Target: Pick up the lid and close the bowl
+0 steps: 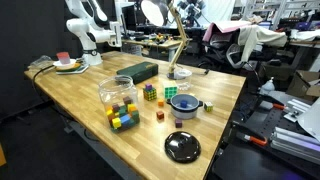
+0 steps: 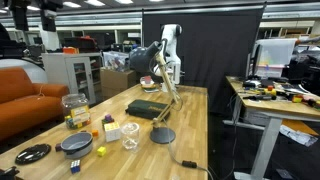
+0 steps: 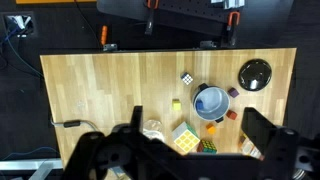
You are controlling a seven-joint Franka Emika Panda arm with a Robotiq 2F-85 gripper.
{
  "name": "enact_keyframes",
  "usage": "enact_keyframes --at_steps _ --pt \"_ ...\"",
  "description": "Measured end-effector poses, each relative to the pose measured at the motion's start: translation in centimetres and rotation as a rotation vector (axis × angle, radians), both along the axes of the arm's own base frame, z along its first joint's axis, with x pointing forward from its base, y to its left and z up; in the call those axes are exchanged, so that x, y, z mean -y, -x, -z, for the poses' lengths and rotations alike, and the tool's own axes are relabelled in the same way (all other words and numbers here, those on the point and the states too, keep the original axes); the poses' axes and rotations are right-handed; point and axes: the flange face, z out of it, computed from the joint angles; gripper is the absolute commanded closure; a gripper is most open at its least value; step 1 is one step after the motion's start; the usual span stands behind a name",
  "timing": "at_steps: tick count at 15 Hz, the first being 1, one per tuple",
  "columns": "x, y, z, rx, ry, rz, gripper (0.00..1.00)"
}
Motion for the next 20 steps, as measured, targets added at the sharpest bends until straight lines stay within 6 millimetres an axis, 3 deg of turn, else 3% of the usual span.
enact_keyframes --at_steps 8,10,13,17,20 --pt "-0.1 0.0 0.0 0.000 0.000 -0.001 0.00" --pt "-0.9 -0.2 0.3 -0.001 -0.002 -0.020 0.00" --pt "-4.8 -0.9 1.9 -0.002 -0.012 -0.100 0.00" --pt "-11.8 -0.9 6.2 -0.080 -0.045 -0.248 0.00" --pt "-13.7 -0.4 7.8 -0.118 -0.032 -0.295 0.00"
